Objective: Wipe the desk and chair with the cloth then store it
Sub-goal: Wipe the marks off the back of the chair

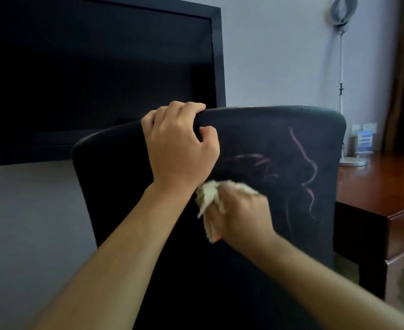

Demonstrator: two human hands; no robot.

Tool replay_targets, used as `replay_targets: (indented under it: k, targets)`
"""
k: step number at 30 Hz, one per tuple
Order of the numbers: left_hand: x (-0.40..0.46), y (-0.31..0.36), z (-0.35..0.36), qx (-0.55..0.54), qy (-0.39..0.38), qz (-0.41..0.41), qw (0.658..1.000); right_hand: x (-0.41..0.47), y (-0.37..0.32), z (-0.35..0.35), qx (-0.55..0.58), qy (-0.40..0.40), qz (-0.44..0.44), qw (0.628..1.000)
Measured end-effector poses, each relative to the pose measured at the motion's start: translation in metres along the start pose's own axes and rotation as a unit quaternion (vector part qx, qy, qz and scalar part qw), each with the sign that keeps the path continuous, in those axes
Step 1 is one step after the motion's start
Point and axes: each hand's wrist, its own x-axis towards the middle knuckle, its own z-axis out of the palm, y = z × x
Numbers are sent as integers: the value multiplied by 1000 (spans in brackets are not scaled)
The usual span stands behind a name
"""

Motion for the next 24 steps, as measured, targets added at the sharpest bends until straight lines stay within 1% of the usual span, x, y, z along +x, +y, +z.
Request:
replay_targets:
  k: [2,4,6,8,10,12,14,15,17,19,21,23,24]
  targets:
    - [-2,0,0,2,2,6,1000,-38,0,9,6,-39,-27,999]
    - [-2,0,-1,5,3,17,1000,-30,5,5,-2,-47,-47,998]
    - [-3,1,-1,4,7,13,1000,9,11,-9,-10,2,-54,999]
    - [-3,2,0,19,16,9,1000,63,15,-27,3,62,-25,998]
    - [-2,2,2,27,16,14,999,88,8,-33,6,77,10,997]
    - [-3,3,5,18,26,8,999,65,3,-21,4,53,16,998]
    - [-2,4,5,16,33,4,999,5,1,0,-9,11,-17,1000]
    - [-3,4,6,16,32,6,999,-23,-1,3,-11,-23,-27,999]
    - [-5,6,6,17,37,14,999,-38,4,2,-11,-48,-35,998]
    - [-5,6,4,10,40,22,999,0,9,-10,-19,-19,-26,999]
    - [-5,6,5,11,43,19,999,55,12,-25,5,48,12,999]
    - [-3,3,7,12,40,13,999,81,9,-29,33,62,36,997]
    - [-3,4,8,5,40,8,999,73,6,-26,16,59,40,997]
